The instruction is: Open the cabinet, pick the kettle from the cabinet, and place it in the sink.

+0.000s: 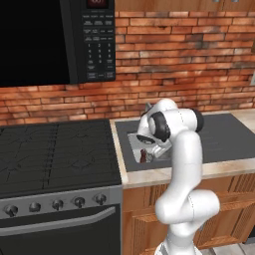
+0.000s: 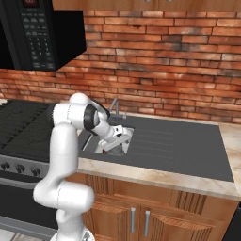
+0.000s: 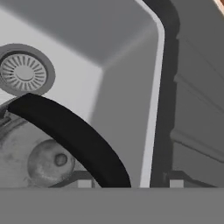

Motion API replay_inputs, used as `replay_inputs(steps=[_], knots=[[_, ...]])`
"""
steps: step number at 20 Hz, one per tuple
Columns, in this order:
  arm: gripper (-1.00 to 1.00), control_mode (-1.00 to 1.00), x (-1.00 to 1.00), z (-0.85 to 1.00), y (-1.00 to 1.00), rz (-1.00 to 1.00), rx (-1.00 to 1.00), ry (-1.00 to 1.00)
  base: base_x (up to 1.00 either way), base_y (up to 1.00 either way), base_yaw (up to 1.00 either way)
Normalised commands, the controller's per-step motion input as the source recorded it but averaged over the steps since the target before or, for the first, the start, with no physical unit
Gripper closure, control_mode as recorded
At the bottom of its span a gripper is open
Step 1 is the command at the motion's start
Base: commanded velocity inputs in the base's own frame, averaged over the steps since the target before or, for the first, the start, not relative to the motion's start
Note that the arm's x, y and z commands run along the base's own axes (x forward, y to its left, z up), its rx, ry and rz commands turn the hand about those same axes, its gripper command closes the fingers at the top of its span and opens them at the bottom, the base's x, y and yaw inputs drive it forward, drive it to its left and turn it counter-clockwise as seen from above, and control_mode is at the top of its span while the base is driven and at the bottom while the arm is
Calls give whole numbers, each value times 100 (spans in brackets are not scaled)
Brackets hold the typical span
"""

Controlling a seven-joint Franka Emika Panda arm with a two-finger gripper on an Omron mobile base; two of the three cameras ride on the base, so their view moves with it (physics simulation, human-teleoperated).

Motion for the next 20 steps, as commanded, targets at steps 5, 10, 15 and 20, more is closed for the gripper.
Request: replay_inputs(steps=[5, 10, 15, 20], knots=[[-100, -100, 1, 5, 0, -5, 0, 14, 0, 0, 0], [-100, -100, 4, 19, 0, -4, 0, 9, 0, 0, 0], [-100, -100, 7, 19, 0, -4, 0, 11, 0, 0, 0], [-100, -100, 10, 19, 0, -4, 0, 13, 0, 0, 0]])
